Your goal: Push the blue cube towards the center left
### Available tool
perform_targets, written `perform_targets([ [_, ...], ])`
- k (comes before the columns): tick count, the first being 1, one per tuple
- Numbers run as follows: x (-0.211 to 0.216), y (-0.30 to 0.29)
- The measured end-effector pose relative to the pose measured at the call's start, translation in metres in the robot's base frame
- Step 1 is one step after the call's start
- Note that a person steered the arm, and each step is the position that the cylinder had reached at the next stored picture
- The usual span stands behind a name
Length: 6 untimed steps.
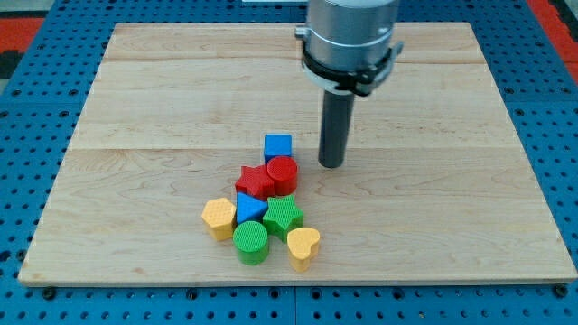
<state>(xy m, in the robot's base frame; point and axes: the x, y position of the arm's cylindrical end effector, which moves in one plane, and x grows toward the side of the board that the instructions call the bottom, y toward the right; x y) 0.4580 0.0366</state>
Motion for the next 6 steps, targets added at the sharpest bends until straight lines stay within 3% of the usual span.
perform_targets([
  [1,-0.013,-0.023],
  [4,0.013,-0.019],
  [6,-0.004,-0.116],
])
